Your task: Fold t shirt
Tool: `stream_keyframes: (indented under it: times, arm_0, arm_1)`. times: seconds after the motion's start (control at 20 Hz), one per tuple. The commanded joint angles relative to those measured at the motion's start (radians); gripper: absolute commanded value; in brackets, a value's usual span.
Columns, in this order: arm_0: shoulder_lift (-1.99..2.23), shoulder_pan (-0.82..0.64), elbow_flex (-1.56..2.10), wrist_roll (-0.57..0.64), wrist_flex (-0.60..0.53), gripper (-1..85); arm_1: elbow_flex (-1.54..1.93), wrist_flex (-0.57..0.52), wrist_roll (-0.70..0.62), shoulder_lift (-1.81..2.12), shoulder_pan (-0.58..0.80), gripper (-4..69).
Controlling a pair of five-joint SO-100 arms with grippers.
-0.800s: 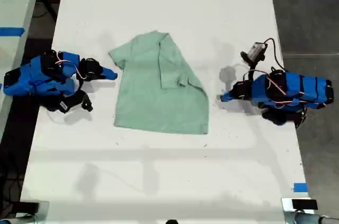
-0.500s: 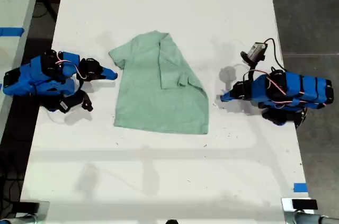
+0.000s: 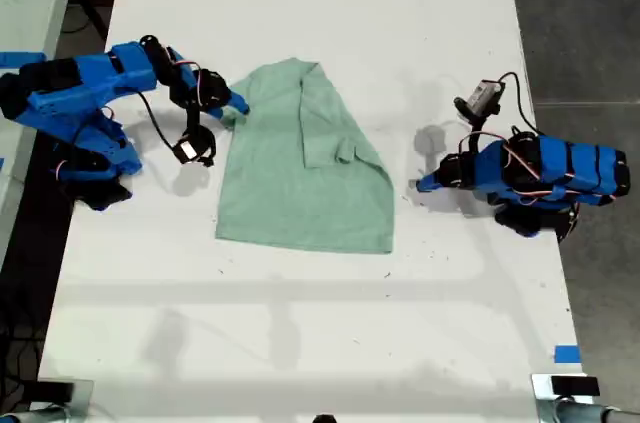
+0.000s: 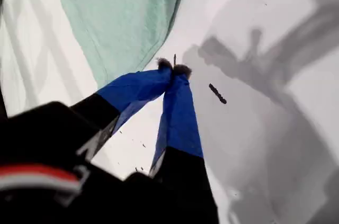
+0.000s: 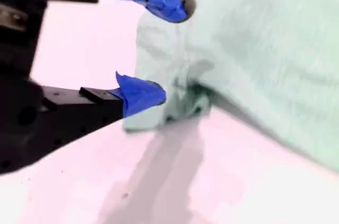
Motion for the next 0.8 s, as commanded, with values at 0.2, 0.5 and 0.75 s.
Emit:
stream_keyframes:
  times: [0.2, 0.5, 0.75]
  arm_0:
    - [-0.124, -0.287, -0.071, 0.167, -0.012, 21.1]
    - [-0.522, -0.301, -0.299, 0.207, 0.028, -0.1]
    - [-0.316, -0.135, -0.497, 0.086, 0.232, -0.1]
  arm_1:
    - [0.043, 0.008, 0.006, 0.015, 0.003, 0.5]
    - [0.043, 0.008, 0.006, 0.015, 0.003, 0.5]
    - [0.043, 0.008, 0.006, 0.015, 0.003, 0.5]
